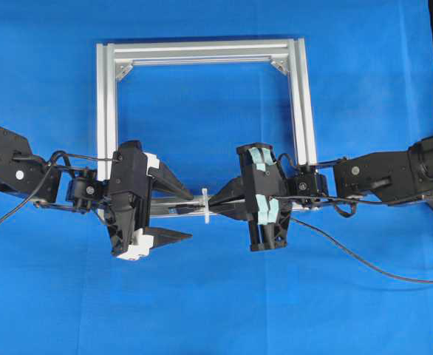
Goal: Insert the wire through the string loop located in the center.
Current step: 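Close the left gripper on the USB plug beyond the loop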
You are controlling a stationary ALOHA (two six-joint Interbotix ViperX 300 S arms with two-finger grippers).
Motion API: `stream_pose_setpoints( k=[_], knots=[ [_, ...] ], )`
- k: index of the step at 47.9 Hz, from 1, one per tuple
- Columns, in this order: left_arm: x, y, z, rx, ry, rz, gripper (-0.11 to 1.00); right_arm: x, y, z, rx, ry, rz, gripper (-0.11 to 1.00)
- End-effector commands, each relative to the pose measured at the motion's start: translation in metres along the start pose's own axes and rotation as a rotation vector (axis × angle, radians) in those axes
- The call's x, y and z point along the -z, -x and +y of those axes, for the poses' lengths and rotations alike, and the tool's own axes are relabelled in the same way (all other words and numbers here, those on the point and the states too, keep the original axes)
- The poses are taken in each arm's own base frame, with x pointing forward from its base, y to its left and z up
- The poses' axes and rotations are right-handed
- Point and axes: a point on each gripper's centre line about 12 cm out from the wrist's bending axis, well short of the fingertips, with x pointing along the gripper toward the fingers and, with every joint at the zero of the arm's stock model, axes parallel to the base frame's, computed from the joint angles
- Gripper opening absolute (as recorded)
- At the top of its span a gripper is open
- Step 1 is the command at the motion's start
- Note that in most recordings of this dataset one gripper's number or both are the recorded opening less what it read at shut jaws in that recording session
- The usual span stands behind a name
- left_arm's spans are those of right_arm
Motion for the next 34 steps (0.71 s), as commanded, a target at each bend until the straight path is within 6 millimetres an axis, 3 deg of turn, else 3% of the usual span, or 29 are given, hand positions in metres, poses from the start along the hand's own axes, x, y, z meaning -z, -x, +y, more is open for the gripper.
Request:
stream_pose_setpoints(
  k=[1,8,22,34],
  knots=[
    [-0.0113,-0.0007,-0.0046,0.013,0.0,-0.033,0.9,-0.0084,0.001,0.0024,-0.006,-0.001,-0.027,-0.03],
    [-0.0136,-0.0016,-0.0048,0.011,0.008,-0.04,0.84,-0.0096,0.0012,0.002,-0.006,-0.001,-0.03,-0.03],
    [-0.0123,-0.0011,-0.0003,0.0,0.032,-0.033,0.09,-0.0095,0.0012,0.0026,-0.007,-0.001,-0.03,-0.03],
    [-0.0124,-0.0018,-0.0005,-0.001,0.033,-0.024,0.09,-0.0091,0.0009,0.0019,-0.005,0.0,-0.029,-0.03]
  ],
)
